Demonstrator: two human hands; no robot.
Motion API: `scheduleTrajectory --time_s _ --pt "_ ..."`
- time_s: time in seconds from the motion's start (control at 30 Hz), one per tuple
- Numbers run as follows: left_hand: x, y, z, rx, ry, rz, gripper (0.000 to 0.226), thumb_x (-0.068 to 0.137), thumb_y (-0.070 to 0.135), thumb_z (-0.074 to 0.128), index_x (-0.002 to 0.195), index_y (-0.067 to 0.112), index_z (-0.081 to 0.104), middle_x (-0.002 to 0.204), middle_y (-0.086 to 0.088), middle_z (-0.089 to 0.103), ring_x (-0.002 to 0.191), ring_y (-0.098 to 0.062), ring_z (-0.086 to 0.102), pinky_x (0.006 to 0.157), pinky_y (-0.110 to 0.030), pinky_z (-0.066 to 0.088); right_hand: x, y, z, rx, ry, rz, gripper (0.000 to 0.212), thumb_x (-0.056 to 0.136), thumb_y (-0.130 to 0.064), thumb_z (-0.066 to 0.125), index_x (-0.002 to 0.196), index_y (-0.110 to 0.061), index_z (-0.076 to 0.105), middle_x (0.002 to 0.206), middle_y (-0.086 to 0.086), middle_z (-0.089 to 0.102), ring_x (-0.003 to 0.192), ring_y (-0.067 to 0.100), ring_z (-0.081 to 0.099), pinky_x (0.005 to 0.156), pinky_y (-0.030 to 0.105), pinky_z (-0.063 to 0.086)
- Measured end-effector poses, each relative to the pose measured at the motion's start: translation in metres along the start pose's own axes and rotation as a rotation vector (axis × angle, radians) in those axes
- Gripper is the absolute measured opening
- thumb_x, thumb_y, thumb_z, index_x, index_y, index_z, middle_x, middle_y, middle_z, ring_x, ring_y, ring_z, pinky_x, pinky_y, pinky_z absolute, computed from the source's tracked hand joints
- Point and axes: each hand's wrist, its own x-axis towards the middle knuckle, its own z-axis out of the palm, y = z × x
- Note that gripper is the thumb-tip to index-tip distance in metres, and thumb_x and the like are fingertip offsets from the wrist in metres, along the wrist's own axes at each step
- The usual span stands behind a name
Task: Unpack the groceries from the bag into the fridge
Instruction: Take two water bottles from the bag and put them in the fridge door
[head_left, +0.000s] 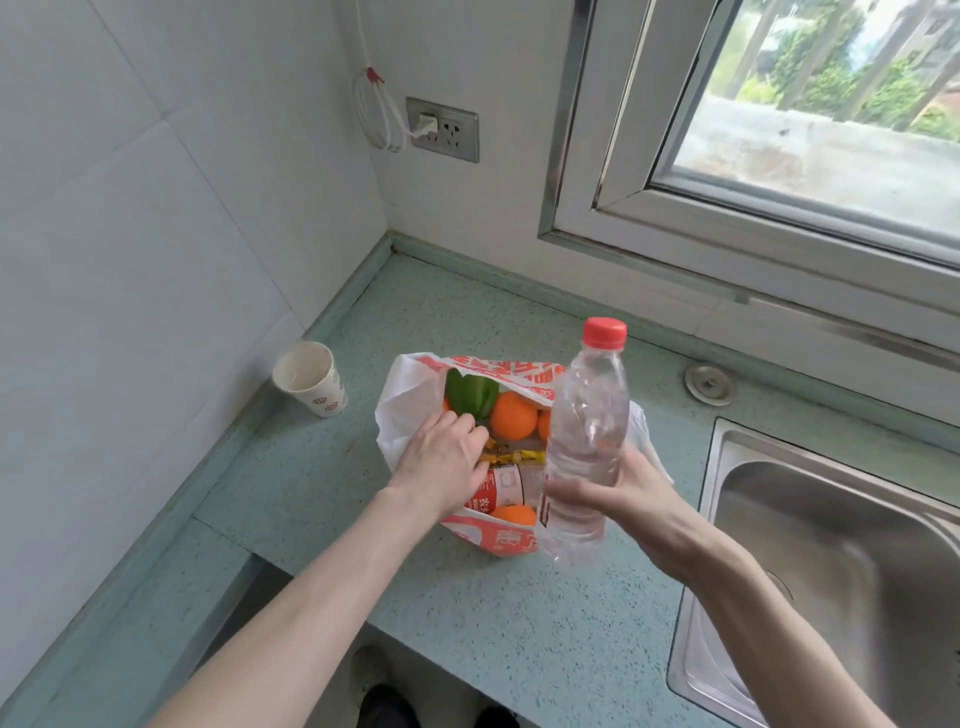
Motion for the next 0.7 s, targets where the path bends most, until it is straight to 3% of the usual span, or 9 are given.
scheduleTrajectory --time_s 0.07,0.2,0.37,0.53,0.7 --pt "0.006 0.006 0.007 0.044 -0.067 0.008 0.035 0.102 0.036 0.054 0.131 0.017 0.058 0.13 -0.005 0.06 0.122 -0.025 0.054 0.111 -0.037 0.037 0.004 0.005 0.002 -0.017 0.106 -0.056 0.076 0.072 -0.041 0.088 0.138 -0.027 0.053 0.12 -0.008 0.074 0.11 0.012 0.073 0.098 0.039 0.059" --pt "0.016 0.015 0.027 0.124 -0.242 0.005 0.048 0.095 0.036 0.064 0.138 0.017 0.056 0.139 -0.009 0.059 0.13 -0.029 0.053 0.116 -0.041 0.036 0.009 0.011 0.001 -0.013 0.226 -0.118 0.067 0.078 -0.03 0.089 0.136 -0.026 0.056 0.122 -0.004 0.075 0.112 0.016 0.073 0.099 0.044 0.057" --pt "0.021 0.022 0.055 0.171 -0.337 -0.027 0.054 0.089 0.025 0.069 0.14 0.019 0.052 0.141 -0.008 0.057 0.133 -0.032 0.051 0.113 -0.046 0.037 0.011 0.019 -0.002 -0.105 0.333 -0.123 0.069 0.073 -0.043 0.092 0.132 -0.031 0.057 0.121 -0.005 0.074 0.112 0.012 0.071 0.099 0.048 0.057" --pt "0.023 0.02 0.072 0.054 -0.36 -0.063 0.065 0.091 0.018 0.071 0.148 0.018 0.039 0.144 -0.011 0.054 0.131 -0.032 0.053 0.104 -0.044 0.046 0.009 0.021 -0.008 -0.157 0.349 -0.145 0.066 0.078 -0.041 0.09 0.135 -0.031 0.057 0.126 -0.004 0.072 0.118 0.014 0.069 0.102 0.05 0.054" --pt "0.023 0.022 0.068 0.02 -0.321 -0.057 0.063 0.088 0.014 0.071 0.144 0.02 0.043 0.138 -0.009 0.06 0.125 -0.031 0.058 0.1 -0.042 0.051 0.005 0.023 -0.01 -0.161 0.36 -0.159 0.065 0.079 -0.041 0.09 0.134 -0.035 0.055 0.126 -0.006 0.071 0.119 0.014 0.068 0.102 0.05 0.054"
